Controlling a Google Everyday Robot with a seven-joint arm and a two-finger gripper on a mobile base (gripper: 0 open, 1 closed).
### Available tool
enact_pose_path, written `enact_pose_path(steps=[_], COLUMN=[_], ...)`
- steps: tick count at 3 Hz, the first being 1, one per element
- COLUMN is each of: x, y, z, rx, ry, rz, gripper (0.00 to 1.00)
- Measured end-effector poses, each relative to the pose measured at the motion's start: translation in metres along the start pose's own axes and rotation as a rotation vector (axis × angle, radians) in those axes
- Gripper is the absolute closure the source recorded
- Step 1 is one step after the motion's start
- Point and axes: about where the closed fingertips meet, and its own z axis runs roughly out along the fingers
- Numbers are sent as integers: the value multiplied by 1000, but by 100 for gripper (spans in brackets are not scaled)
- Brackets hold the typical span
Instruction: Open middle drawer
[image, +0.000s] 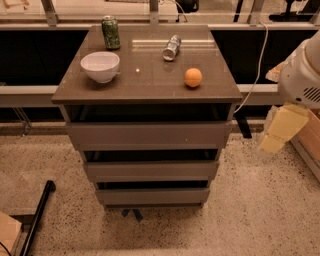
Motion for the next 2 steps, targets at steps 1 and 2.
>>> enact_pose_path(steps=[1, 2], x=[-3, -10], y=[-4, 1], z=[-1, 10], rx=[20, 26], ry=[-10, -8], rz=[1, 48], gripper=[0, 0])
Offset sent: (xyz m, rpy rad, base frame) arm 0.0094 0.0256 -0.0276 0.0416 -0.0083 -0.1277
